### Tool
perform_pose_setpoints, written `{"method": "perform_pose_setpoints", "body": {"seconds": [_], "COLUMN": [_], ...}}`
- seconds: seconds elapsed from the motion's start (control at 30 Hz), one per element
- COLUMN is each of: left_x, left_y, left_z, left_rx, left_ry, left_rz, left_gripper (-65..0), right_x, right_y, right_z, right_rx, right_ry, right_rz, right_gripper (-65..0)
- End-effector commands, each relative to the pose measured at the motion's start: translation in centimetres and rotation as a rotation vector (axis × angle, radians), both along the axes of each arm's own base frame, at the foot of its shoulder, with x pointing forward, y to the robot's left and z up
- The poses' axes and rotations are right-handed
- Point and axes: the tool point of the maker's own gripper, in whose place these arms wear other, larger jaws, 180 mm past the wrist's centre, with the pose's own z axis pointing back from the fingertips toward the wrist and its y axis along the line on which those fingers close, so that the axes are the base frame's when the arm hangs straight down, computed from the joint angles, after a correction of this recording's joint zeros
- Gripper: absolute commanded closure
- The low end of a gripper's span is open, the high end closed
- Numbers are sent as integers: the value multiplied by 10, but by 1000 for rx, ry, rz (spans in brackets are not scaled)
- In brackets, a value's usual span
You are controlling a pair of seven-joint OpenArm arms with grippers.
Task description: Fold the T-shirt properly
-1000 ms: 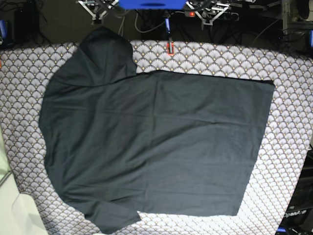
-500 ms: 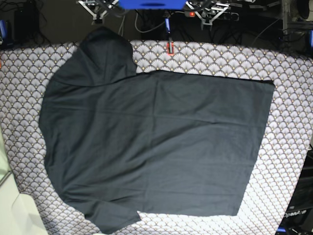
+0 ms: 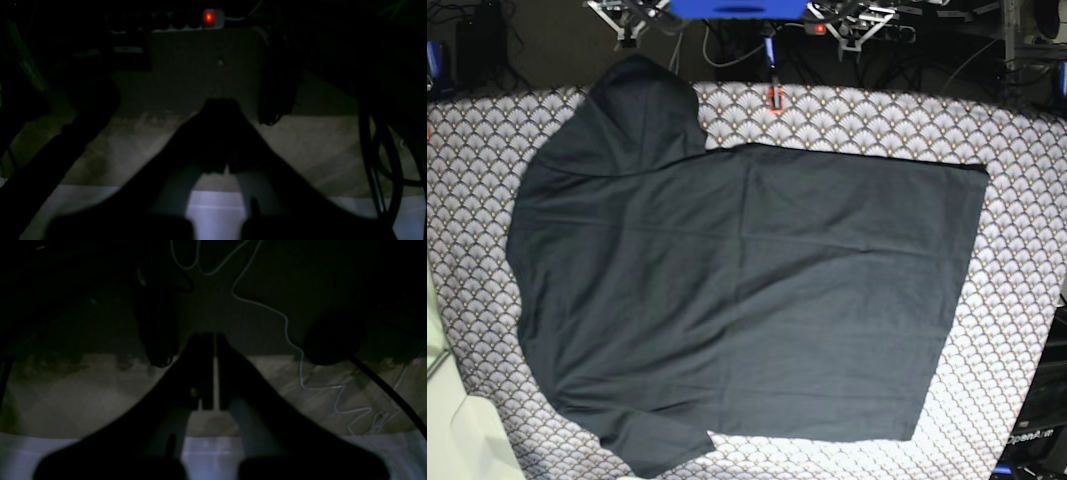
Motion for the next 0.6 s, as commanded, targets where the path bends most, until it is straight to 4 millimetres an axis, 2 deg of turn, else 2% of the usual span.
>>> {"method": "perform_pose_setpoints", "body": {"seconds": [0.0,0.57], "left_x": [0,-1], "left_y": [1,2], "left_z": [0,0], "left_rx": [1,2], "left_ry": [-4,-2], "left_rz": [-6,-6], "left_gripper": [0,0], "right_x": [-5,-10], "right_y": [-2,-3], "right_z": [0,1], "right_rx": [-6,-8], "right_ry": [3,9], "right_rz": [-8,-7], "right_gripper": [0,0]}}
